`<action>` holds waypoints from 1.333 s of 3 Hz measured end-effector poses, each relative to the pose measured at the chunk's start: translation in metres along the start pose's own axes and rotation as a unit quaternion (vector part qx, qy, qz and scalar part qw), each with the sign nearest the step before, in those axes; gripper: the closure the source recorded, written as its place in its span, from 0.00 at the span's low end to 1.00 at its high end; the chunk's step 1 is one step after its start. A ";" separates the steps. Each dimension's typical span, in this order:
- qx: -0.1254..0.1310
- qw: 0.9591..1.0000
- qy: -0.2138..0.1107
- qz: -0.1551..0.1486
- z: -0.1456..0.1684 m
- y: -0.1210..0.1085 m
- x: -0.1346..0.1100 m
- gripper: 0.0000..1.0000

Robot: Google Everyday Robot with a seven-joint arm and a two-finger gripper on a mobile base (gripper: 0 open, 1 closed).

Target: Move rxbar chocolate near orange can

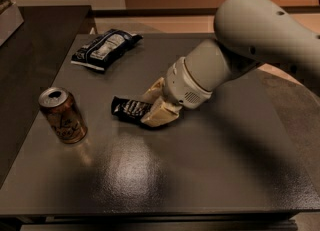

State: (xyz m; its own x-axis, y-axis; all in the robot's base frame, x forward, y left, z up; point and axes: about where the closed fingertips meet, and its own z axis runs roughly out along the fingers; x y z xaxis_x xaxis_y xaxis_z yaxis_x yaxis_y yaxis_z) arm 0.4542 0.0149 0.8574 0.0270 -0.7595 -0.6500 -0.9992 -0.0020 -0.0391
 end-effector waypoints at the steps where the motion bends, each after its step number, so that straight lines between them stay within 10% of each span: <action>1: -0.020 0.999 0.002 -0.035 0.014 0.013 -0.017 1.00; 2: -0.036 0.997 0.009 -0.061 0.028 0.020 -0.030 1.00; 4: -0.062 0.995 0.016 -0.078 0.047 0.026 -0.040 0.59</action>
Offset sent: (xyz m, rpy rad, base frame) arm -0.0263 0.0609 -0.0072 -0.0393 -0.0324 0.2085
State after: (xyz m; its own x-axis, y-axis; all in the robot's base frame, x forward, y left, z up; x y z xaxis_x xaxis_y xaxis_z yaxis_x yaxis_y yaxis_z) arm 0.4281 0.0755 0.8466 0.1827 -0.7646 -0.6181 -0.9790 -0.1994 -0.0427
